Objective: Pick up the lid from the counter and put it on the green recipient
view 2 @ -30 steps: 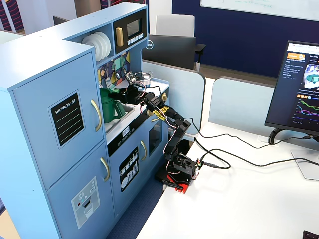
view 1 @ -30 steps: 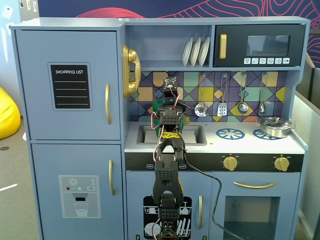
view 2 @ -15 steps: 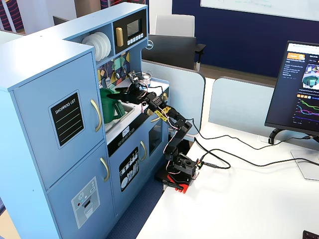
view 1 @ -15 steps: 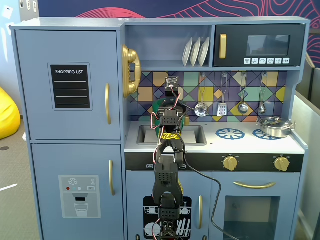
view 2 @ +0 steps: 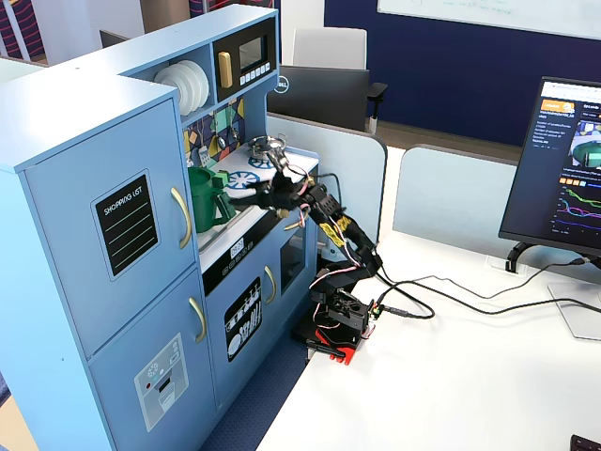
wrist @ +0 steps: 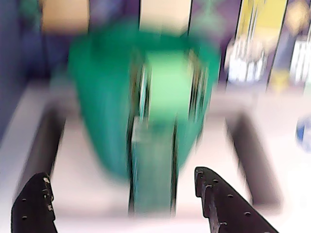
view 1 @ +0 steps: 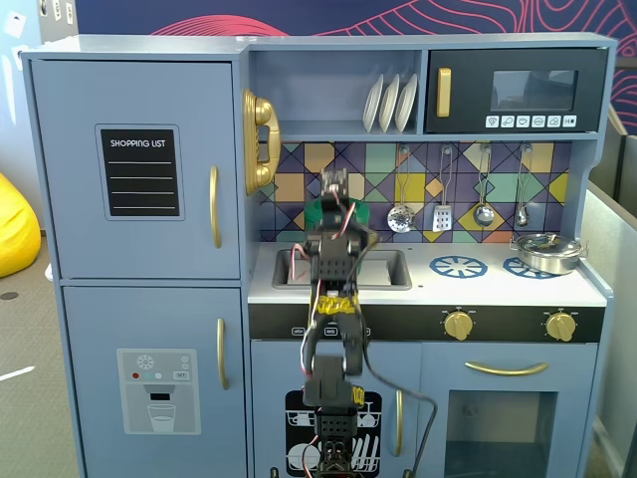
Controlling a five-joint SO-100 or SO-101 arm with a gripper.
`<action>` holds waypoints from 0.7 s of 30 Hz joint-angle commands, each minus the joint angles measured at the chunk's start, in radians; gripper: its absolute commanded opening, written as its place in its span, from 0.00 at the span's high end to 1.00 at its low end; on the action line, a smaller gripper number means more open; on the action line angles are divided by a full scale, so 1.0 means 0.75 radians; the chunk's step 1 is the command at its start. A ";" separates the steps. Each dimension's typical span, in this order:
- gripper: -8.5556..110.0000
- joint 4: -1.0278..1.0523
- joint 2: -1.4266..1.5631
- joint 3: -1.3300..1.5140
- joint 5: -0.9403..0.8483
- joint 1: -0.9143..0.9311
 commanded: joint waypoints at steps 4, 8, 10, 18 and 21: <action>0.83 0.184 0.368 0.517 -0.031 0.018; 0.93 0.233 0.495 0.845 0.037 0.016; 0.93 0.239 0.546 0.998 0.025 0.018; 0.91 0.387 0.814 1.442 0.188 0.006; 0.91 0.427 0.798 1.509 0.250 -0.010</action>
